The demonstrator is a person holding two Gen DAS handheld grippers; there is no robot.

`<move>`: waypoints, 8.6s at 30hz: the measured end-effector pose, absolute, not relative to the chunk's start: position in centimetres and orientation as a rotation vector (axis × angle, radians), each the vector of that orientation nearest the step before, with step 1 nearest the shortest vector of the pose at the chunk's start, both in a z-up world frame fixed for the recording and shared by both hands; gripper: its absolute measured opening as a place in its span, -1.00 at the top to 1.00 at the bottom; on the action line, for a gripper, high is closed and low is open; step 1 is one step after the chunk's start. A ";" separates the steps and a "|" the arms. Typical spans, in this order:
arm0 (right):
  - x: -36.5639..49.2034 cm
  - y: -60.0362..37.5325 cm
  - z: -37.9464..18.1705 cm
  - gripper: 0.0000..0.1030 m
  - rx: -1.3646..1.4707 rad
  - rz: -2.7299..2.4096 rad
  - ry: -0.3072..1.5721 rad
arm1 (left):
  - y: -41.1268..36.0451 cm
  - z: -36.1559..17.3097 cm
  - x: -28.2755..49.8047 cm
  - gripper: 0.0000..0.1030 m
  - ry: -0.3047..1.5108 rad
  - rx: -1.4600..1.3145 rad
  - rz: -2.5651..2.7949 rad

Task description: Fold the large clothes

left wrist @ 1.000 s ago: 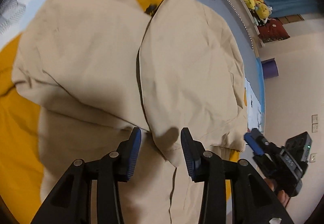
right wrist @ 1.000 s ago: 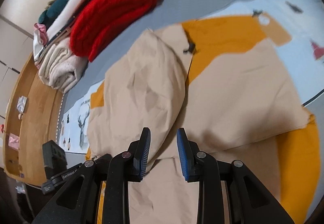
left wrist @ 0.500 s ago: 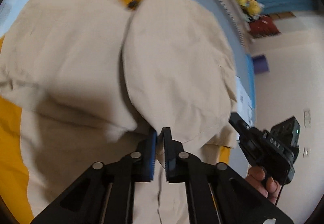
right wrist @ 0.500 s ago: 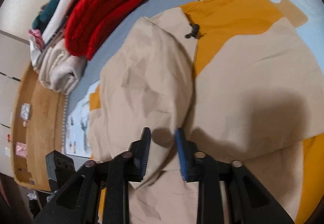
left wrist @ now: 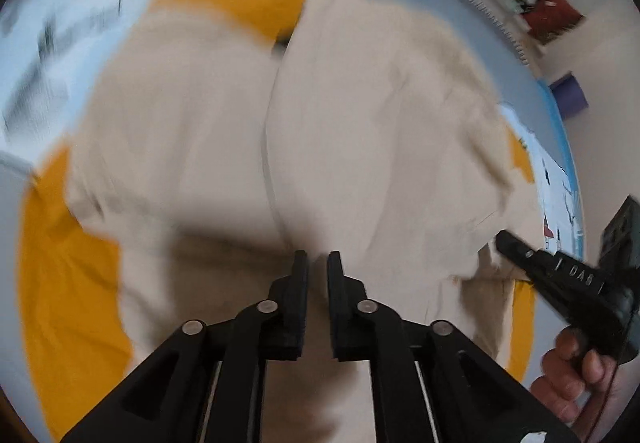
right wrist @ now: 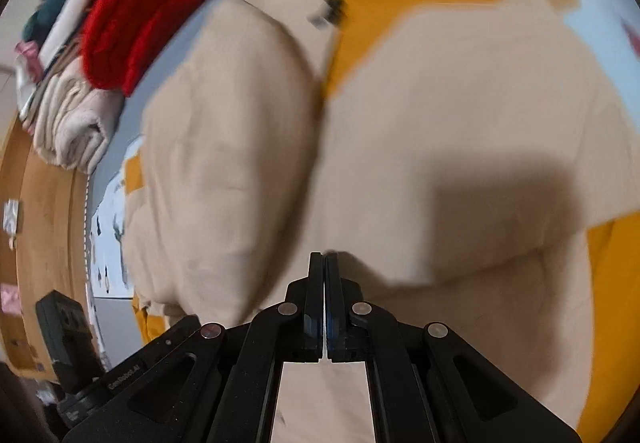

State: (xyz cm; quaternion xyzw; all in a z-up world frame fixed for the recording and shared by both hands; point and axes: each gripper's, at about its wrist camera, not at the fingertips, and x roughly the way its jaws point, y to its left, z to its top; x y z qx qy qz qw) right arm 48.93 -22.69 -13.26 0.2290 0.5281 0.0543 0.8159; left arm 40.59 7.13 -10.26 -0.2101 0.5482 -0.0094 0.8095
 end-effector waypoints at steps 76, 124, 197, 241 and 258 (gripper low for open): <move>9.8 -42.0 -3.3 0.48 0.330 -0.085 0.722 | 18.8 -1.9 11.8 0.79 0.931 -0.274 0.009; 14.5 -42.3 -18.5 0.30 0.323 -0.127 1.317 | 22.9 -15.2 12.8 0.28 1.431 -0.462 0.176; 6.9 -40.4 -0.6 0.94 0.374 0.223 0.918 | 19.2 3.6 6.5 0.97 1.072 -0.344 -0.218; 32.9 -44.2 -6.7 0.75 0.397 0.035 1.025 | 30.2 -8.5 24.8 0.25 1.142 -0.759 -0.045; 29.3 -45.9 -12.3 0.20 0.374 0.020 1.175 | 26.8 -11.2 25.6 0.09 1.264 -0.592 0.026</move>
